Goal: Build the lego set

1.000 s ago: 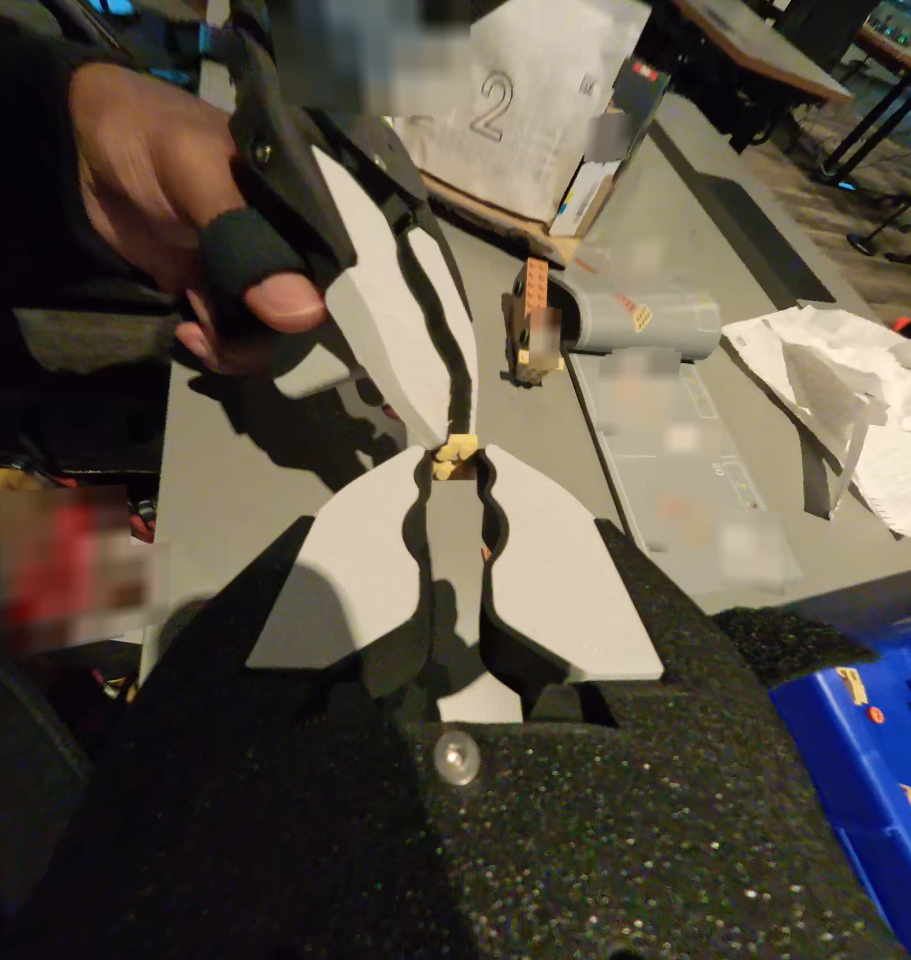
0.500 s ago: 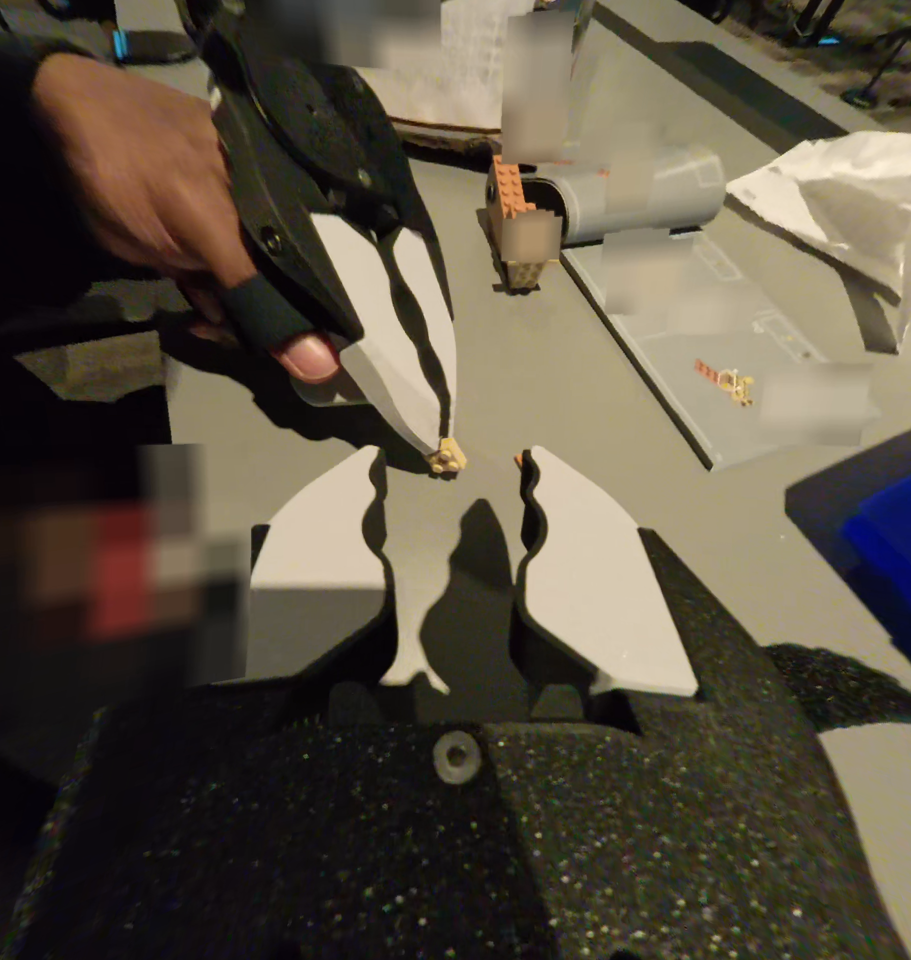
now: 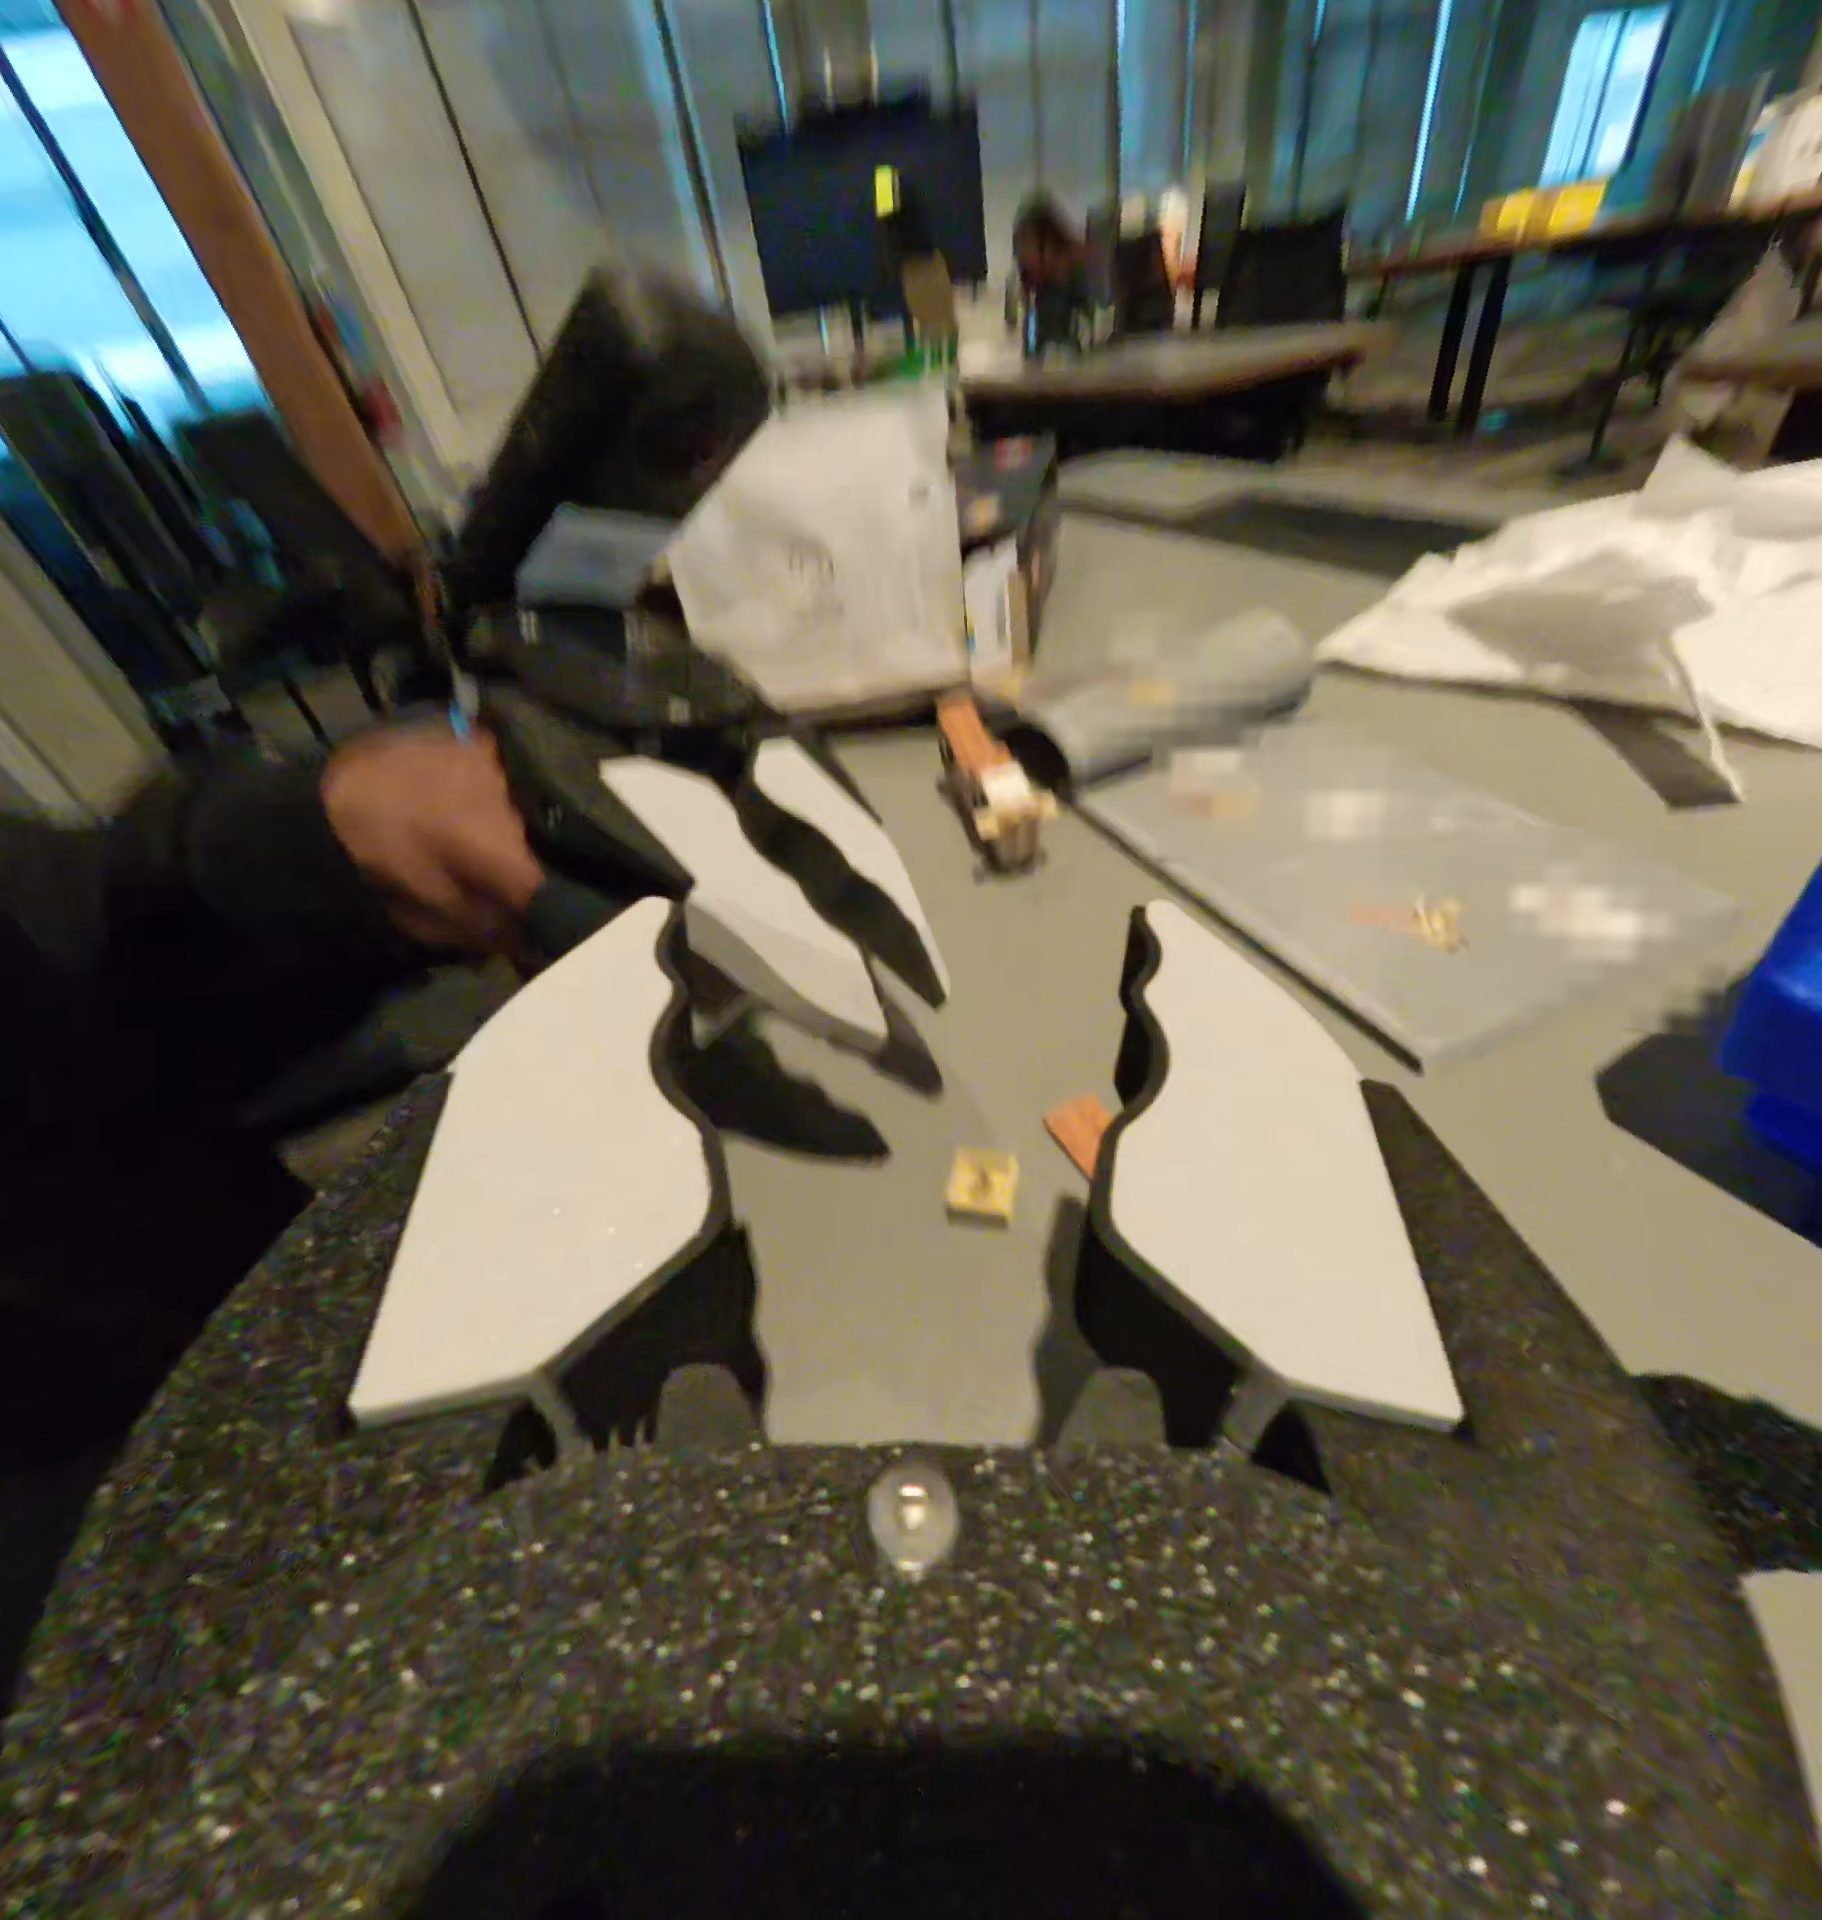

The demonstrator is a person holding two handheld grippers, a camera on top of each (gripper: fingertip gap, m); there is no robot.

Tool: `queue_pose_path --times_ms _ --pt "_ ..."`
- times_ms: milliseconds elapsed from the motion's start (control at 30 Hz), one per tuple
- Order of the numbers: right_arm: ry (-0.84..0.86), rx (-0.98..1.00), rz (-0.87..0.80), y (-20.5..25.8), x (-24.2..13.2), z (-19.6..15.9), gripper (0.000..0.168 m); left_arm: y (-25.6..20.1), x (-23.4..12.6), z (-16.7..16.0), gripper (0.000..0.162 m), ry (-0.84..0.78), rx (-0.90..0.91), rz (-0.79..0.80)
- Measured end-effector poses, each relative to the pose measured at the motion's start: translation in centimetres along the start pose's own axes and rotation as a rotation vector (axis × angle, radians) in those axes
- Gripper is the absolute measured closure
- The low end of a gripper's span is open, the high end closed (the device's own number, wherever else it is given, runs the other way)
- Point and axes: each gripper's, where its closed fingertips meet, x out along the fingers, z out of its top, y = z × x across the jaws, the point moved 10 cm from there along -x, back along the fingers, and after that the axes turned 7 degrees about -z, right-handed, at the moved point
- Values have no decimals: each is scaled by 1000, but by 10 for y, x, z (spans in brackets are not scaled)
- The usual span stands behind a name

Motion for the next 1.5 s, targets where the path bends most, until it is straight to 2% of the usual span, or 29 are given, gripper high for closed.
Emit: queue_pose_path --times_ms 133,233,300,400,533,867,967,1067,1133,1267,1300,1433,1500 --pt "-397 240 66 1 0 24 78 -21 -9 12 141 -334 62 -95" --pt "-665 374 121 8 3 42 74 -33 -6 17 147 -696 -45 -246" --pt "-806 430 142 16 6 50 72 -39 0 19 149 -875 -124 -351" --pt "-919 433 120 23 8 57 68 -48 10 19 148 -960 -132 -444" --pt "-975 421 27 18 1 58 69 -48 11 18 146 -987 -140 -436" --pt "-924 452 9 19 -3 67 89 -54 23 14 147 -961 -258 -670" --pt "-896 357 -15 17 -4 65 89 -52 23 15 142 -966 -241 -692" --pt "-828 267 -80 8 -7 57 82 -51 18 17 136 -911 -112 -544" --pt "-699 174 -164 2 -13 51 83 -43 12 15 131 -801 0 -329" --pt "-365 43 -217 -11 -26 33 102 -22 -5 12 121 -542 256 29" --pt "-272 30 -205 -14 -28 27 113 -17 -8 11 118 -483 306 98" --pt "31 -7 -94 -18 -24 -1 119 -6 -9 6 118 -223 477 195" --pt "98 -27 -51 -11 -19 -10 123 -4 -9 10 113 -274 454 188"
